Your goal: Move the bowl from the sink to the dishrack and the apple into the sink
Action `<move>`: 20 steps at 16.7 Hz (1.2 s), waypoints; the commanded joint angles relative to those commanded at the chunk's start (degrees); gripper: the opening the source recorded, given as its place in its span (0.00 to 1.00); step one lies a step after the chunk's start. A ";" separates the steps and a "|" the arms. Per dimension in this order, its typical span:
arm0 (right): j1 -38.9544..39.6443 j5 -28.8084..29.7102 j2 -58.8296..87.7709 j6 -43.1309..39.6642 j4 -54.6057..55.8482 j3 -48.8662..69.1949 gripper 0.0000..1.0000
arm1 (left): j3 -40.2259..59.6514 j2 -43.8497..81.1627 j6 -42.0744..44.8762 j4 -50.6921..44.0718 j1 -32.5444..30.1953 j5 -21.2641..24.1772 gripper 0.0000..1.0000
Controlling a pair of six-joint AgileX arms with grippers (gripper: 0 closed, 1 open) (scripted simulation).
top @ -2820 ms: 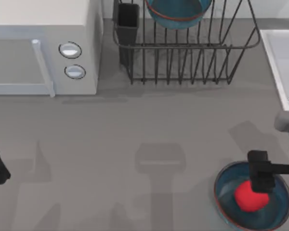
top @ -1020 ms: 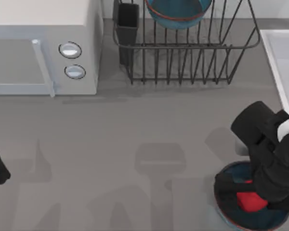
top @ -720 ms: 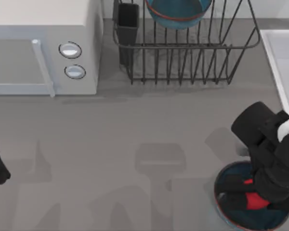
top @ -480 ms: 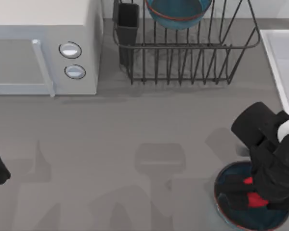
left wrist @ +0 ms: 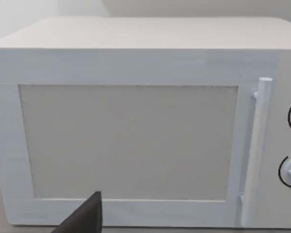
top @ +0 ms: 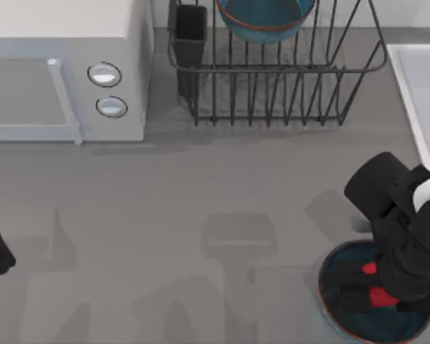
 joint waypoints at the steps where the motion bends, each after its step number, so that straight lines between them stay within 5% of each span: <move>1: 0.00 0.00 0.00 0.00 0.00 0.00 0.00 | 0.00 0.00 0.00 0.00 0.00 0.00 1.00; 14: -0.07 1.56 -10.64 -0.97 -26.19 17.33 0.00 | 0.00 0.00 0.00 0.00 0.00 0.00 1.00; 20: 0.01 1.57 -11.12 -0.92 -27.38 18.25 0.00 | 0.00 0.00 0.00 0.00 0.00 0.00 1.00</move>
